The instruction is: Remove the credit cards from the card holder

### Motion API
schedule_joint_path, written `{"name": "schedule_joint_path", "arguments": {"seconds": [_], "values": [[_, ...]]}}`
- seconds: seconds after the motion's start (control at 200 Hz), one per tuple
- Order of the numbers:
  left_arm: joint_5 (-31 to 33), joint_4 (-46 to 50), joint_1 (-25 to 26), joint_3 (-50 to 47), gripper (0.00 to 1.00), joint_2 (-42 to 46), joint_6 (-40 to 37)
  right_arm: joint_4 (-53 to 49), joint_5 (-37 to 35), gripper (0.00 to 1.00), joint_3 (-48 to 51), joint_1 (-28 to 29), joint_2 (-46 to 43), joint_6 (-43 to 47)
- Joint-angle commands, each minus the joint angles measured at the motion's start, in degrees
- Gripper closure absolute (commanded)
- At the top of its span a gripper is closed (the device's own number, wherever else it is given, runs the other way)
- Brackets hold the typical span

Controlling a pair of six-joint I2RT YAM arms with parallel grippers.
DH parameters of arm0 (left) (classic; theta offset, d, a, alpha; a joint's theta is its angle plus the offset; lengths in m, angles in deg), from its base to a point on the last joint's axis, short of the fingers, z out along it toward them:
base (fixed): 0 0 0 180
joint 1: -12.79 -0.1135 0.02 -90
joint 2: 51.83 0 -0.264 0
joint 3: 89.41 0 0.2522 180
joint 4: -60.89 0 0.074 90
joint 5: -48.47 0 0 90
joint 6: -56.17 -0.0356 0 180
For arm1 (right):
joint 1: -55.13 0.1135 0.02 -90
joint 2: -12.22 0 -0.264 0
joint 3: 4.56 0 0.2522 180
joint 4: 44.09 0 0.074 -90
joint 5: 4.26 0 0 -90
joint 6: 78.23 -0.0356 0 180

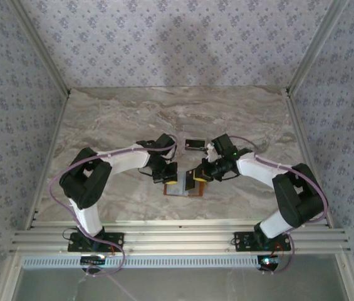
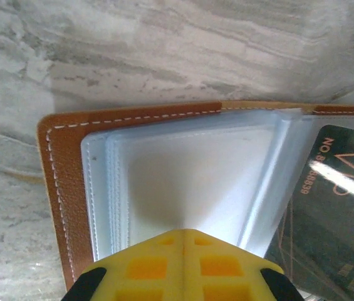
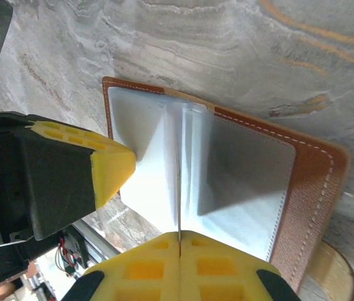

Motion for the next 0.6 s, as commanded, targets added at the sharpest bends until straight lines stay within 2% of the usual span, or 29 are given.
{"name": "schedule_joint_path", "arguments": {"seconds": [0.0,0.2,0.345,0.445,0.595], "values": [[0.5,1.9,0.0,1.4,0.93,4.4,0.8,-7.4,-2.5,0.96,-2.9,-0.8,-2.6,5.4],[2.0,1.8,-1.5,-0.2,0.92,6.8,0.8,-11.7,-4.2,0.97,-7.2,-1.7,-4.7,14.1],[2.4,0.9,-2.9,-2.3,0.92,7.8,0.8,-14.7,-8.7,0.97,-12.1,-2.5,-5.1,23.9],[2.6,0.7,-3.7,-3.6,0.91,8.2,0.4,-19.2,-12.8,0.98,-16.7,-3.2,-3.7,37.3],[3.0,1.3,-4.7,-4.9,0.91,8.8,-0.6,-26.0,-15.1,0.97,-21.8,-3.0,-2.6,55.7]]}}
